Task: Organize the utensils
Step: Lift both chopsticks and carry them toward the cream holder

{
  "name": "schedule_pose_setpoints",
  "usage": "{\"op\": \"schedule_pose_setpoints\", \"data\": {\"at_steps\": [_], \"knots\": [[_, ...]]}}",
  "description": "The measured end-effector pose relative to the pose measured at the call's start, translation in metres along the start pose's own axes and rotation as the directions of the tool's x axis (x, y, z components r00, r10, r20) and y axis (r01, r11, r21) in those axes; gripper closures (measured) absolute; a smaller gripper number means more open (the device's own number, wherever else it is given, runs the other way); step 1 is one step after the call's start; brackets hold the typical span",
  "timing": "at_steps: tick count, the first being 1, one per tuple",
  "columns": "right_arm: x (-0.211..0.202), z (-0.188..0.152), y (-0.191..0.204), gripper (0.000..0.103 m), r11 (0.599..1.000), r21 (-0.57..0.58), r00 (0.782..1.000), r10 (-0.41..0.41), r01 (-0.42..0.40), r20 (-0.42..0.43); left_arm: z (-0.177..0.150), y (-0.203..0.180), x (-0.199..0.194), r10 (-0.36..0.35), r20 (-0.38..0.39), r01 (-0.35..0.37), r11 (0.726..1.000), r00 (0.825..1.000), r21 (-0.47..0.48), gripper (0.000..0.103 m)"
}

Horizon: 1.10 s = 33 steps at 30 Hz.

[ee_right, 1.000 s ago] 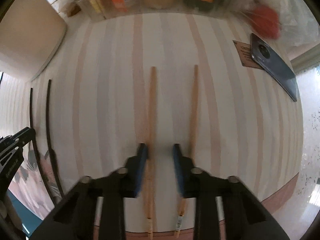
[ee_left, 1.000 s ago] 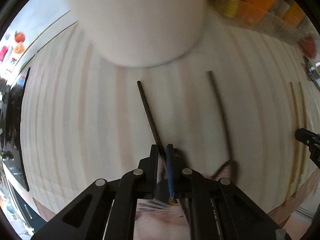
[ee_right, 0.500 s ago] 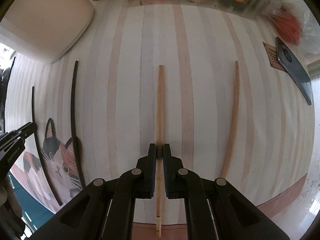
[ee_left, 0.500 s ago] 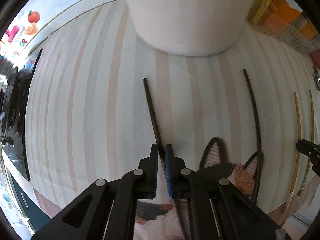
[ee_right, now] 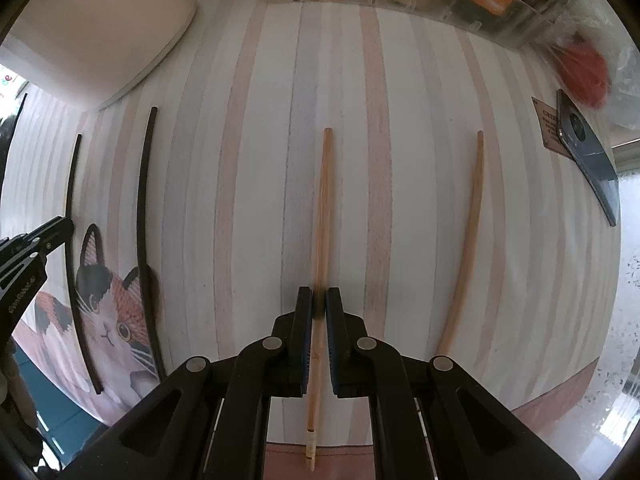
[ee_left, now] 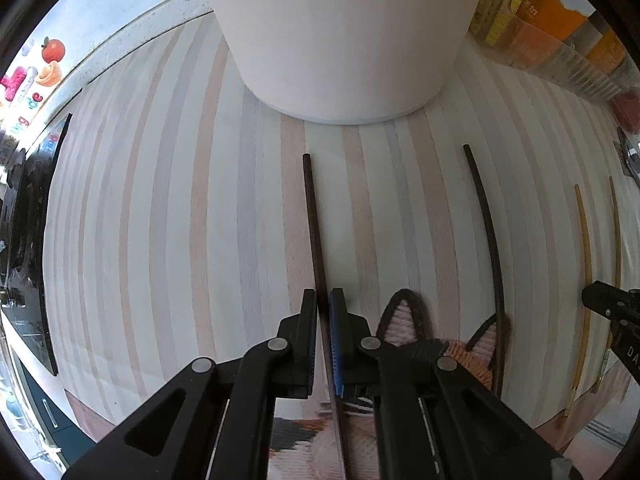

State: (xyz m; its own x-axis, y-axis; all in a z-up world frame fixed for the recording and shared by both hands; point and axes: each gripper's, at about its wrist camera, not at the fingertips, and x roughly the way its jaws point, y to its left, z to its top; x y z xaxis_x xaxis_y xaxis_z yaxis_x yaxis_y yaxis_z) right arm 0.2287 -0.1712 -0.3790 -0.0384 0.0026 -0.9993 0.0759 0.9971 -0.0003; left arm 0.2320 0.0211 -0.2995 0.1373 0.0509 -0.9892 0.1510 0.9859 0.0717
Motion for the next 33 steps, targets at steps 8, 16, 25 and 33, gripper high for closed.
{"op": "schedule_pose_setpoints", "data": {"at_steps": [8,16,25,33], "knots": [[-0.002,0.001,0.002,0.096,1.000,-0.017,1.000,-0.002,0.001,-0.017,-0.007,-0.029,-0.008,0.028,0.027,-0.032,0.987,0.999,0.157,0.100],[0.002,-0.003,0.010,0.095,0.999,-0.042,0.999,-0.020,0.018,-0.050,-0.004,-0.019,-0.006,-0.009,-0.004,0.009,0.995,1.000,0.100,0.099],[0.001,0.004,0.017,0.095,1.000,-0.011,0.999,-0.019,0.018,-0.028,0.006,-0.007,0.001,-0.030,-0.034,0.032,0.998,0.999,0.063,0.099],[-0.001,0.005,0.011,0.095,1.000,-0.005,0.999,-0.014,0.013,-0.044,0.006,-0.007,0.000,-0.032,-0.037,0.035,0.998,0.999,0.058,0.099]]}}
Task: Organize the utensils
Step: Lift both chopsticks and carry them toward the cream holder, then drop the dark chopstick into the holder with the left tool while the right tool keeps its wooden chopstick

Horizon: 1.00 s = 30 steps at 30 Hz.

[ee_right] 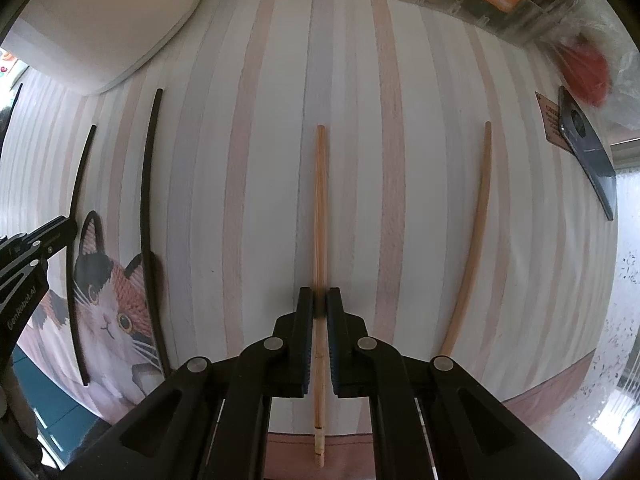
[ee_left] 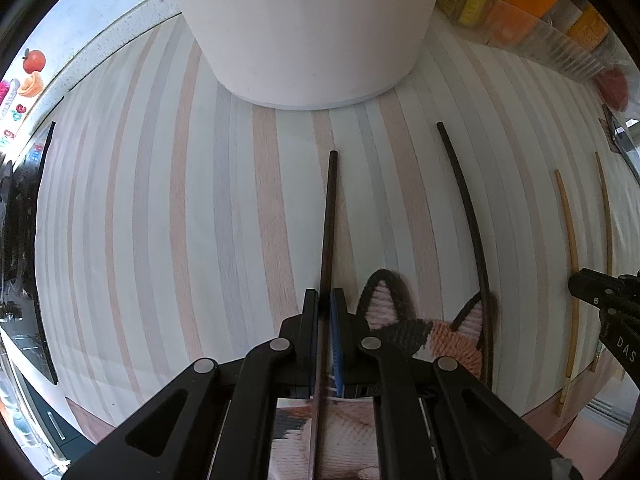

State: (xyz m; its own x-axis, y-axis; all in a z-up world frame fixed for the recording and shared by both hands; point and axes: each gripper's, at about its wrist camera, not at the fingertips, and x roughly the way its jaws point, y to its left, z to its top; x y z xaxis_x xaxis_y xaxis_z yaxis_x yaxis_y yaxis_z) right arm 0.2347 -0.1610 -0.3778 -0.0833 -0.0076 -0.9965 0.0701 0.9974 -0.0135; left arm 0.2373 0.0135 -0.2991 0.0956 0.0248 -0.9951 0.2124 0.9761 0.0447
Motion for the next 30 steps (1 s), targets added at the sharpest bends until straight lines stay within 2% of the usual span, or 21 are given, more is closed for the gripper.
{"op": "schedule_pose_setpoints", "data": {"at_steps": [6,13,19,25,30], "knots": [[-0.002,0.012,-0.005,0.094,1.000,0.010,1.000,-0.006,0.006,-0.006,0.001,0.000,0.000,0.001,0.001,-0.001,1.000,1.000,0.000,0.099],[-0.003,0.003,0.001,0.096,0.999,0.048,0.999,-0.018,0.016,0.038,-0.006,-0.001,-0.003,0.000,0.040,0.001,1.000,0.999,-0.031,0.100],[-0.022,-0.010,-0.006,0.096,0.995,0.074,0.991,0.063,-0.072,0.118,-0.018,0.004,-0.048,-0.027,0.162,0.032,0.999,0.986,-0.029,0.100],[-0.064,-0.018,-0.006,0.096,0.988,0.049,0.965,0.129,-0.144,0.228,-0.029,0.019,-0.116,-0.067,0.316,0.086,0.995,0.946,-0.046,0.100],[-0.110,-0.020,-0.005,0.096,0.982,0.013,0.925,0.174,-0.190,0.338,-0.031,0.023,-0.173,-0.089,0.444,0.126,0.990,0.891,-0.055,0.101]]}}
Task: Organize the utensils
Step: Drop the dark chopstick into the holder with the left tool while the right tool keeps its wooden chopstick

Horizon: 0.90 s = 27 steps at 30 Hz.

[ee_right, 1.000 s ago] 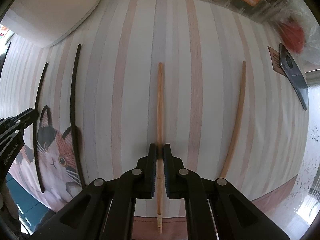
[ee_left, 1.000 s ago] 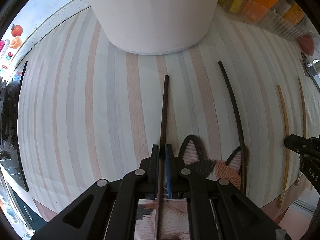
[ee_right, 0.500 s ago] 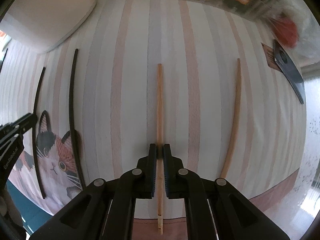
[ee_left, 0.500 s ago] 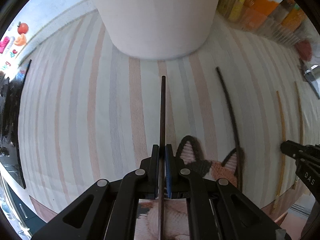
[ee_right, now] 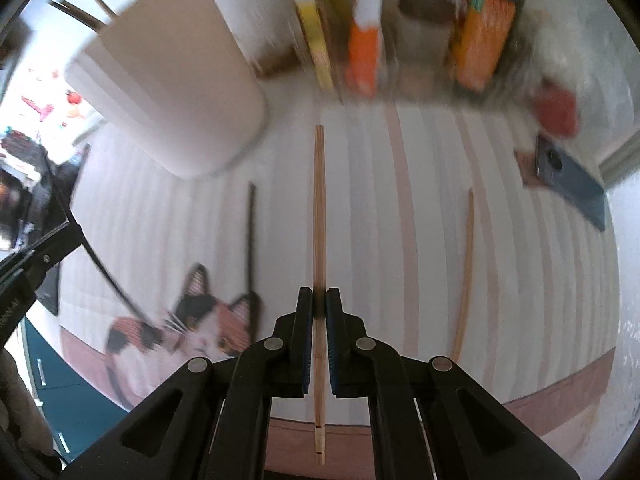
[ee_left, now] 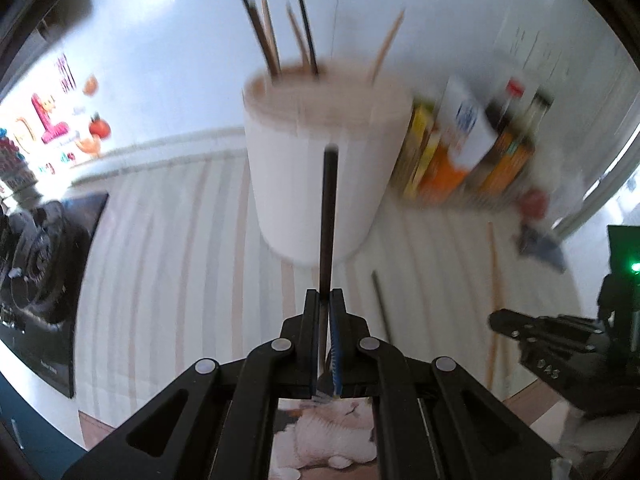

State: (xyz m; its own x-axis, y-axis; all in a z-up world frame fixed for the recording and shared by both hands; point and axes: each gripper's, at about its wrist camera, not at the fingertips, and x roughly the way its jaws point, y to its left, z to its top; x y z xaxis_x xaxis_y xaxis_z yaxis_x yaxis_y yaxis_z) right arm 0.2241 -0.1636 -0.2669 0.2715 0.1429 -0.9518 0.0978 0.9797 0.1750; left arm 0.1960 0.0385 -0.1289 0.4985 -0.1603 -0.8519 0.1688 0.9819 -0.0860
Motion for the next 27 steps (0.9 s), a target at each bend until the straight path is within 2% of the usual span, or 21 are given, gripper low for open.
{"op": "schedule_pose_setpoints", "data": {"at_steps": [5,10,15,17,19,21,22,23,25,27], "knots": [[-0.056,0.024,0.011,0.096,0.998,-0.014,0.989,0.062,-0.060,0.134,0.035,-0.003,-0.047,-0.042,0.135,0.044,0.999,0.990,-0.010,0.101],[-0.115,0.068,0.030,0.096,0.994,-0.032,0.953,0.114,-0.109,0.281,0.069,-0.006,-0.093,-0.077,0.254,0.082,0.997,0.964,-0.008,0.103],[-0.161,0.111,0.045,0.096,0.990,-0.052,0.912,0.141,-0.131,0.386,0.098,-0.010,-0.125,-0.098,0.348,0.102,0.995,0.932,0.008,0.103],[-0.170,0.127,0.050,0.096,0.990,-0.064,0.900,0.142,-0.127,0.412,0.106,-0.010,-0.124,-0.133,0.317,0.129,0.991,0.939,0.034,0.103],[-0.172,0.133,0.053,0.096,0.991,-0.064,0.905,0.135,-0.119,0.404,0.103,-0.003,-0.112,-0.150,0.280,0.151,0.988,0.948,0.021,0.100],[-0.163,0.135,0.052,0.096,0.991,-0.055,0.919,0.134,-0.122,0.371,0.093,0.003,-0.090,-0.123,0.220,0.124,0.992,0.968,0.009,0.097],[-0.156,0.132,0.050,0.096,0.992,-0.049,0.928,0.125,-0.115,0.351,0.088,0.008,-0.078,-0.120,0.182,0.125,0.992,0.976,-0.015,0.091],[-0.146,0.128,0.047,0.096,0.993,-0.044,0.938,0.115,-0.107,0.328,0.078,0.016,-0.056,-0.116,0.125,0.124,0.991,0.985,-0.052,0.081],[-0.113,0.112,0.034,0.096,0.996,-0.012,0.965,0.090,-0.089,0.248,0.059,0.029,-0.020,-0.088,0.064,0.094,0.990,0.994,-0.109,0.064],[-0.078,0.091,0.017,0.096,0.997,0.020,0.983,0.070,-0.074,0.170,0.038,0.041,0.007,-0.077,0.006,0.077,0.984,0.997,-0.161,0.063]]}}
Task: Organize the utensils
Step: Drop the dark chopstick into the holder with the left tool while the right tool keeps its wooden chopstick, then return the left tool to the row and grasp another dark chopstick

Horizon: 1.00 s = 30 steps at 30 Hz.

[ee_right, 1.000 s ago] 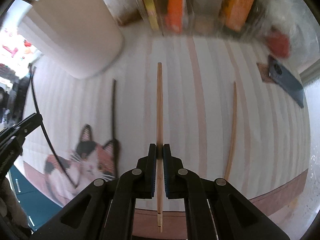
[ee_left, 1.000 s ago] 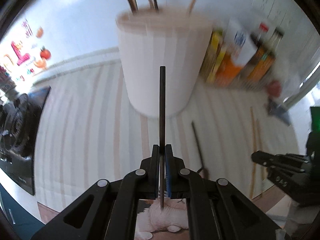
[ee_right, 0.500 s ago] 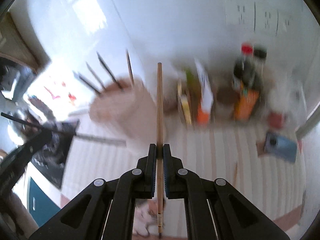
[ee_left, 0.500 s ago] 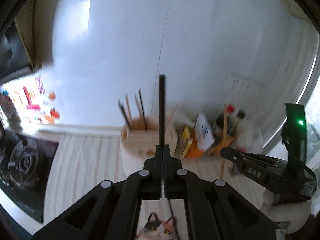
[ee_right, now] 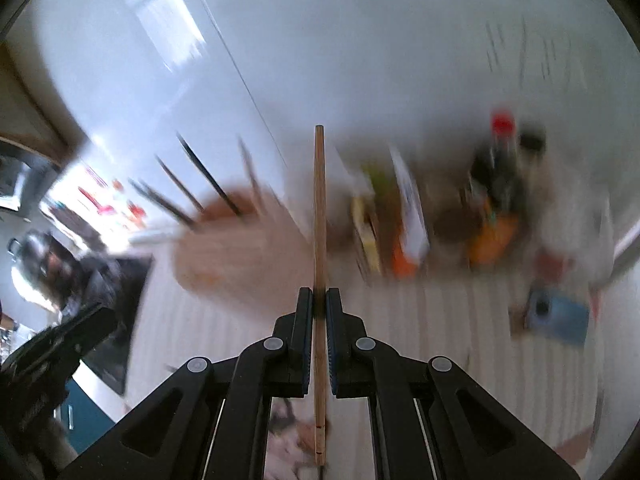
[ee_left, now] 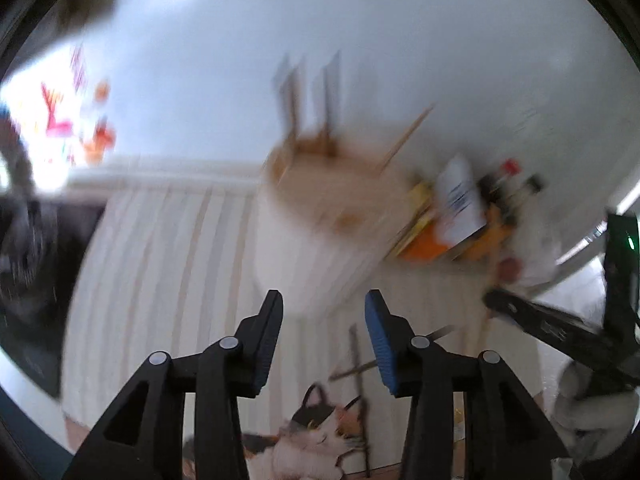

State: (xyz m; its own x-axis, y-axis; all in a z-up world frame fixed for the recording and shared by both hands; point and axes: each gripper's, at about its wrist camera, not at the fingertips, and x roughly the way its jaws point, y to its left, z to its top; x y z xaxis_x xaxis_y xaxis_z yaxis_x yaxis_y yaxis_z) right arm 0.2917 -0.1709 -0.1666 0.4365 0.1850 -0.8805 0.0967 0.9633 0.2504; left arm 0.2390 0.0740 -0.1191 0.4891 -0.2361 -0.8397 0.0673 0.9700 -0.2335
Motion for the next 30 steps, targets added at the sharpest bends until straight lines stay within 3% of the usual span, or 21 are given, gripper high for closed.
{"op": "schedule_pose_setpoints", "data": {"at_steps": [3,8,16,19,24,30], "knots": [[0.043,-0.040,-0.035,0.096,0.997,0.069,0.991,-0.029,0.038,-0.133,-0.033,0.024,0.034,-0.021,-0.110,0.012,0.996,0.994,-0.083,0.063],[0.076,-0.083,-0.075,0.096,0.987,0.119,0.965,-0.073,0.105,-0.251,-0.074,0.017,0.044,-0.005,-0.142,0.003,1.000,0.990,-0.015,0.063],[0.083,-0.092,-0.097,0.096,0.981,0.123,0.958,-0.115,0.152,-0.263,-0.056,-0.025,0.067,-0.048,-0.076,0.050,0.998,0.996,0.036,0.063],[0.085,-0.089,-0.098,0.096,0.980,0.111,0.956,-0.134,0.168,-0.261,-0.041,-0.054,0.089,-0.052,-0.074,0.060,0.993,0.996,0.107,0.063],[0.093,-0.089,-0.110,0.096,0.971,0.128,0.948,-0.159,0.201,-0.276,-0.037,-0.102,0.158,0.060,-0.182,-0.002,0.953,0.981,0.302,0.065],[0.087,-0.095,-0.134,0.096,0.960,0.170,0.942,-0.169,0.225,-0.289,-0.050,-0.094,0.191,0.155,-0.264,-0.054,0.934,0.952,0.353,0.065]]}}
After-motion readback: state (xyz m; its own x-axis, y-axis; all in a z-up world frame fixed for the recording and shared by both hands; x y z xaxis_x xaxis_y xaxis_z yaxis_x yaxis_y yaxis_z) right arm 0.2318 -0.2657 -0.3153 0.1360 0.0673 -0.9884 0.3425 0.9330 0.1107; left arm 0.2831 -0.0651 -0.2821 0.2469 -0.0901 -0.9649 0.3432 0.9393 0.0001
